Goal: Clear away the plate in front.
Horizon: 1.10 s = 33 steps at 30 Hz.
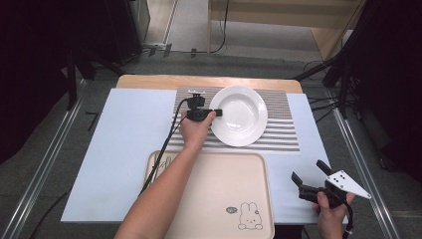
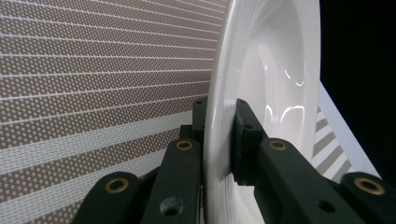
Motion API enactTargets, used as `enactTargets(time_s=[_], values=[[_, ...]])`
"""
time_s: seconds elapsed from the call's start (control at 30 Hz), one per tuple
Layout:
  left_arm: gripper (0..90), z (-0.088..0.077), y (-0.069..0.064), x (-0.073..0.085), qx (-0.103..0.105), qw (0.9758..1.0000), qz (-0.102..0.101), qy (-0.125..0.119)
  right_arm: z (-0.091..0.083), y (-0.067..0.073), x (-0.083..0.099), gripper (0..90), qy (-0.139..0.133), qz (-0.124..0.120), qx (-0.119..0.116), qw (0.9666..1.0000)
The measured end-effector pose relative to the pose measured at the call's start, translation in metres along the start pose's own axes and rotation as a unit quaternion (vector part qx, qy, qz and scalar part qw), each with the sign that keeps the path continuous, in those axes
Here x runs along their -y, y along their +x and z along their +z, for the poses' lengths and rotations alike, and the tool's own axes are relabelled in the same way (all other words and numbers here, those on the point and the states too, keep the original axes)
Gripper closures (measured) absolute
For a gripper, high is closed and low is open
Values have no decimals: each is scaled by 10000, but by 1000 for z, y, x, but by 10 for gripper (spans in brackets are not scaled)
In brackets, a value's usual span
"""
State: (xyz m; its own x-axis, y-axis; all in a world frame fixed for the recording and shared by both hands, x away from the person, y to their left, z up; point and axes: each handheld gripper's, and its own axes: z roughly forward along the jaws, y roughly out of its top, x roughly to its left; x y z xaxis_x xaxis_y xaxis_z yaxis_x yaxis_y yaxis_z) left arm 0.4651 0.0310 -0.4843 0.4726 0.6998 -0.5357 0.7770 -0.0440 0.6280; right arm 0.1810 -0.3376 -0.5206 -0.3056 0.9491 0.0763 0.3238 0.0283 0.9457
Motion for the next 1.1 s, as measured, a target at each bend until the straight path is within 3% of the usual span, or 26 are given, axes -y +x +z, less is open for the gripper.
enactTargets(time_s=[0.2,0.5,0.73,1.1], values=[[825,-13,3,-3,169,9997,-116,-144,0,0,0,0,-4,-15,2,10000],[824,-35,-4,-6,235,9994,71,-256,0,1,0,0,4,-31,13,10000],[823,-47,2,-3,278,9990,-24,-340,1,1,0,0,9,-42,27,10000],[823,-65,7,5,322,9987,22,-384,1,2,0,0,26,-55,33,10000]])
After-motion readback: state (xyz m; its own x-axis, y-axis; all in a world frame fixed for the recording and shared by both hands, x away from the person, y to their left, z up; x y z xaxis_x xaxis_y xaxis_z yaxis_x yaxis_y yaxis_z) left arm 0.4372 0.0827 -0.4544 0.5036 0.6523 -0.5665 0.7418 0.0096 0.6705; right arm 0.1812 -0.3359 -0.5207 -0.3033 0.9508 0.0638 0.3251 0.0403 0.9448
